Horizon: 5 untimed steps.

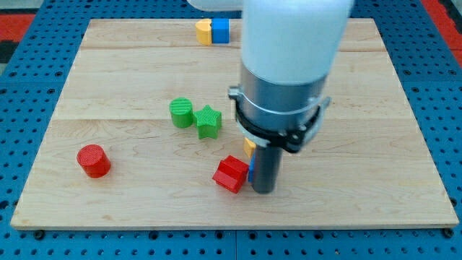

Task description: Move the yellow hexagon to the bottom right of the blue cube

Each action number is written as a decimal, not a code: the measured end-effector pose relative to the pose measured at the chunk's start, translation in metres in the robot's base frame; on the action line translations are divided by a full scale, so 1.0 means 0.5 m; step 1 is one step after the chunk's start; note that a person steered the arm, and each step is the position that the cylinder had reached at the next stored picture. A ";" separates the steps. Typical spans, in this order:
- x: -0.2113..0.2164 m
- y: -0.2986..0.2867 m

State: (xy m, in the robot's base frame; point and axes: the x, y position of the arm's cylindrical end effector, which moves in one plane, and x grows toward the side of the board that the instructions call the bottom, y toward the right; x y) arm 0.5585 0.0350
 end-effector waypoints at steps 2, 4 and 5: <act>-0.113 -0.021; -0.207 0.026; -0.240 0.077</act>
State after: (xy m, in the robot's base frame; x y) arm 0.4386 0.0735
